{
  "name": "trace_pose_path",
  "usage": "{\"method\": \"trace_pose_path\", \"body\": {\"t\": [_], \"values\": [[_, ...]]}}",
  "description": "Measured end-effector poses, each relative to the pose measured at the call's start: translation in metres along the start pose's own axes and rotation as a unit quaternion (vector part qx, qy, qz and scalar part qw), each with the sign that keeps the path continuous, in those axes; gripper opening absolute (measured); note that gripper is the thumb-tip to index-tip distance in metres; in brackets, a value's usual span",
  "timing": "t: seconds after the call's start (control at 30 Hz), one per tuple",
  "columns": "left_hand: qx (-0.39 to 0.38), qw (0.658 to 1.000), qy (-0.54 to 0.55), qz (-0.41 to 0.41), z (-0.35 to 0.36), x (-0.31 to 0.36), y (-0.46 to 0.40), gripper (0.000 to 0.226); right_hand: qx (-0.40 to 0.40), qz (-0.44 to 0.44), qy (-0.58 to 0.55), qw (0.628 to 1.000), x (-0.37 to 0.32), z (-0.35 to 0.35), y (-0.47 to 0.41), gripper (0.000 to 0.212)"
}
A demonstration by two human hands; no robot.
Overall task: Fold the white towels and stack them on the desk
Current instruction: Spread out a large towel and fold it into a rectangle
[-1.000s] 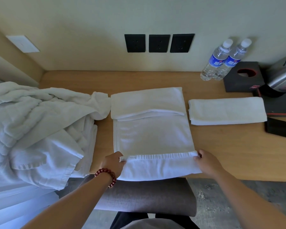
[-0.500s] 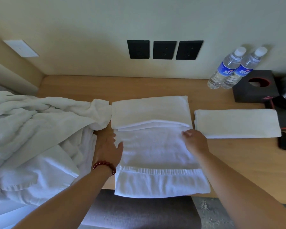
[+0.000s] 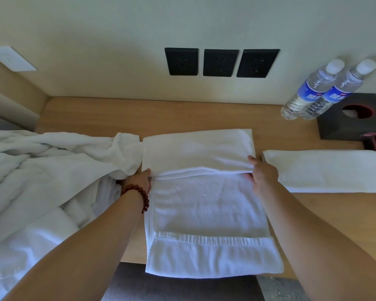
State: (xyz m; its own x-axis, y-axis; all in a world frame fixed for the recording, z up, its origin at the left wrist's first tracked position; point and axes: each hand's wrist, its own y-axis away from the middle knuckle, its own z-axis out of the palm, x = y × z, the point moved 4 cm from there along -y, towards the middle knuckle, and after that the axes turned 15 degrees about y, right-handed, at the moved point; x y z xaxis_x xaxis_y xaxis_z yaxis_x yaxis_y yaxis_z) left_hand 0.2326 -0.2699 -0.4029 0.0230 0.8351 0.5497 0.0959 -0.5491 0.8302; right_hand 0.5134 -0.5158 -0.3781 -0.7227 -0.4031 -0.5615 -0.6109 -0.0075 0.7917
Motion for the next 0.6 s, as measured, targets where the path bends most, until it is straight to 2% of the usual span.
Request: {"method": "trace_pose_path", "body": {"t": [0.07, 0.13, 0.2, 0.3, 0.37, 0.47, 0.6], "values": [[-0.017, 0.998, 0.055, -0.021, 0.007, 0.001, 0.0, 0.01, -0.017, -0.005, 0.02, 1.0, -0.005, 0.0, -0.005, 0.031], [-0.038, 0.994, 0.097, -0.021, 0.016, -0.002, 0.002, 0.013, -0.048, -0.008, 0.026, 0.998, -0.006, 0.0, -0.008, 0.028], [-0.048, 0.997, 0.054, -0.01, 0.019, -0.006, -0.002, 0.027, -0.065, -0.01, 0.04, 0.997, -0.006, 0.001, -0.007, 0.027], [0.005, 0.997, -0.074, 0.029, 0.009, 0.002, -0.008, 0.039, -0.086, -0.016, 0.057, 0.995, -0.008, 0.001, -0.006, 0.027], [0.005, 0.99, -0.135, 0.052, 0.008, 0.013, -0.003, 0.047, -0.085, -0.019, 0.054, 0.995, -0.012, -0.001, -0.004, 0.024], [-0.008, 0.98, -0.161, 0.114, 0.009, 0.023, 0.005, 0.037, -0.082, -0.029, 0.043, 0.995, -0.017, -0.003, -0.002, 0.016], [-0.001, 0.981, -0.158, 0.114, 0.0, 0.02, 0.019, 0.03, -0.078, -0.025, 0.019, 0.996, -0.022, -0.001, 0.002, 0.016]]}}
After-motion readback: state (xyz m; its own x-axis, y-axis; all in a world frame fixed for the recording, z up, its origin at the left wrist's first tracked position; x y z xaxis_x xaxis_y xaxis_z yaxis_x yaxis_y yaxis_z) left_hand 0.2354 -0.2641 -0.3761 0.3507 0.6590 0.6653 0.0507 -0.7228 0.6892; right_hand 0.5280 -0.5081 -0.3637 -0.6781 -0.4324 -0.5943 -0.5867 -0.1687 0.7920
